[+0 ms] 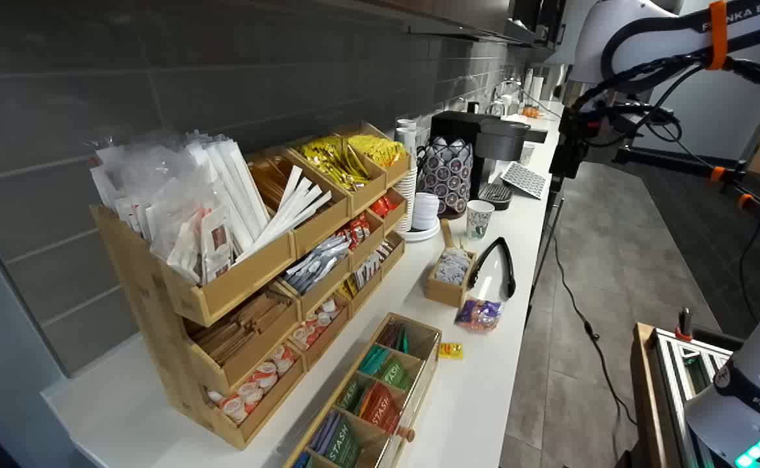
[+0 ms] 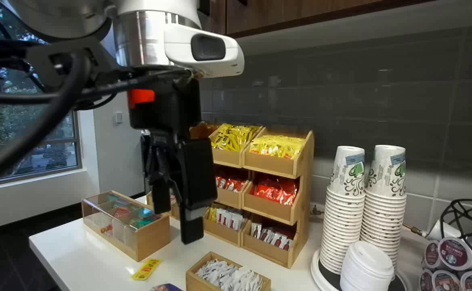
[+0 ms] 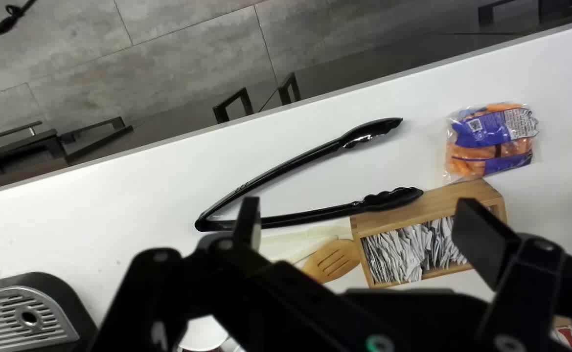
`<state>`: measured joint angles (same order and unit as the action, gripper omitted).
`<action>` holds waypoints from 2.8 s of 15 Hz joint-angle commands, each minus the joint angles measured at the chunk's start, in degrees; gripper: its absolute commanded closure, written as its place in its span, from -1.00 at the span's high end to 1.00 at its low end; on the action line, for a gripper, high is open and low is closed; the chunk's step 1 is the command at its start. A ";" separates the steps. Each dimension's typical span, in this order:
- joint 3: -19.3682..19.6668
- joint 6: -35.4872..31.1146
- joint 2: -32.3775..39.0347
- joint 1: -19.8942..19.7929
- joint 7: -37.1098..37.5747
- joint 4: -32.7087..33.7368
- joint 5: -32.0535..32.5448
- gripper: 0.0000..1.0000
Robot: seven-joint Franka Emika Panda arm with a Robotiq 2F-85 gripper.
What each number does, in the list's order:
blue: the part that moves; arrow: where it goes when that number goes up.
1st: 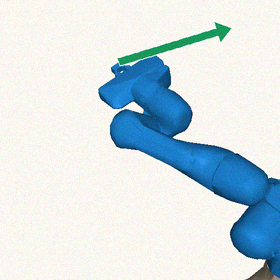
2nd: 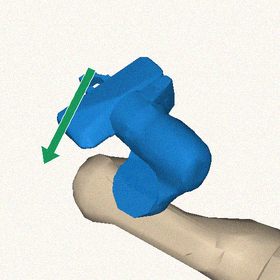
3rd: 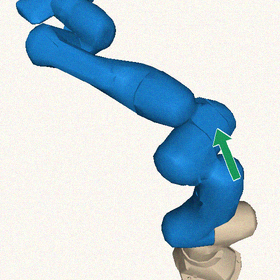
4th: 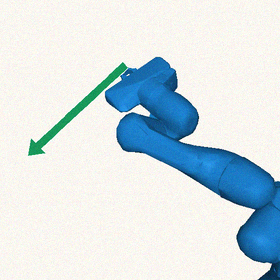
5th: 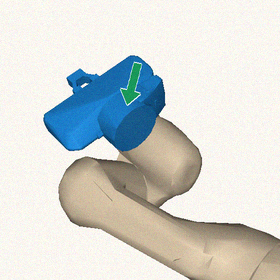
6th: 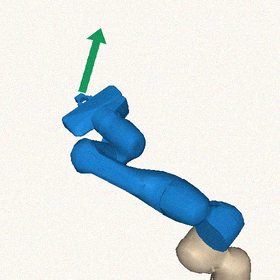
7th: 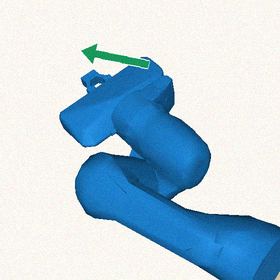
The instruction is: Put the yellow sachet on the top rack
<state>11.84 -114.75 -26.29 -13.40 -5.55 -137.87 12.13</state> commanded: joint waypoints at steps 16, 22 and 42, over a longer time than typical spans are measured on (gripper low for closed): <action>-2.16 -8.32 13.67 8.42 -9.20 -5.11 -4.32 1.00; -4.84 -17.62 22.99 9.89 -13.68 -7.02 -2.24 1.00; -13.96 -35.81 35.53 14.30 -13.20 -5.55 0.44 1.00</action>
<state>-1.97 -150.68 9.27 1.02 -18.73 -143.47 12.57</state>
